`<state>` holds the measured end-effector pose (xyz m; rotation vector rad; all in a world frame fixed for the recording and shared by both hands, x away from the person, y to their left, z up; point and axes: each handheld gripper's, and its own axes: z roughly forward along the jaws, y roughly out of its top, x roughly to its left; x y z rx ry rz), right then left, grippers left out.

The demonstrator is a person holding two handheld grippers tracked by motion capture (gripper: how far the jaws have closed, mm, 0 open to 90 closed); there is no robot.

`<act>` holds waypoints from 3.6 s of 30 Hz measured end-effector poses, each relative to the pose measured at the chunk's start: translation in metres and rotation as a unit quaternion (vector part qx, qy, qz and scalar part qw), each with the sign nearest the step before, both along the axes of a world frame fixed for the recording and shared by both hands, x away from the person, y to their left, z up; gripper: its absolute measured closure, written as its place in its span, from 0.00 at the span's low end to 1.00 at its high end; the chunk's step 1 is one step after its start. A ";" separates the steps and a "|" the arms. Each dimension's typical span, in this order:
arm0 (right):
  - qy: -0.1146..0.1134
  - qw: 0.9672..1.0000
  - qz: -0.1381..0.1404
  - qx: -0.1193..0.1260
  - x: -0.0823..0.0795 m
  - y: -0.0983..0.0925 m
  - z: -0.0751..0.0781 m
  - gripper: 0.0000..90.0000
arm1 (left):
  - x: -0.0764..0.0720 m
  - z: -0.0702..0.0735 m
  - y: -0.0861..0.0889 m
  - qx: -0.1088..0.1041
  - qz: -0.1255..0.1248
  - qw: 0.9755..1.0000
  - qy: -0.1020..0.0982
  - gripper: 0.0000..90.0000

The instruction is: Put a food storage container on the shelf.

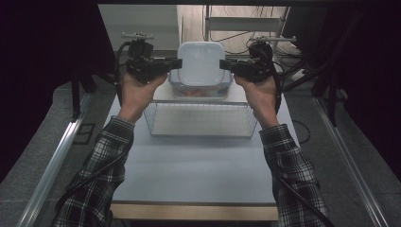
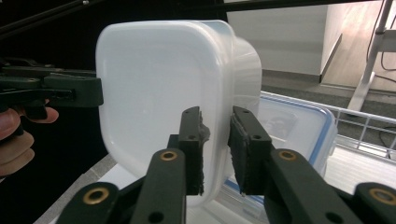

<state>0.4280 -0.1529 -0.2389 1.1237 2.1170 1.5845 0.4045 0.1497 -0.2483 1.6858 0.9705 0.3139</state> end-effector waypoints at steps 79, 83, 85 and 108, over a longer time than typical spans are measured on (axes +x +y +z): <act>-0.026 0.999 0.035 -0.009 -0.009 -0.009 -0.036 0.22 | -0.013 -0.045 0.000 0.079 -0.046 0.995 -0.045 0.07; -0.026 0.999 0.041 -0.010 -0.013 -0.010 -0.041 0.19 | -0.017 -0.052 -0.001 0.080 -0.052 0.994 -0.050 0.06; -0.027 0.999 0.043 -0.012 -0.015 -0.011 -0.044 0.18 | -0.019 -0.055 -0.002 0.084 -0.053 0.994 -0.051 0.05; -0.035 0.997 0.064 -0.030 -0.027 -0.013 -0.067 0.08 | -0.038 -0.081 -0.003 0.094 -0.051 0.993 -0.047 0.06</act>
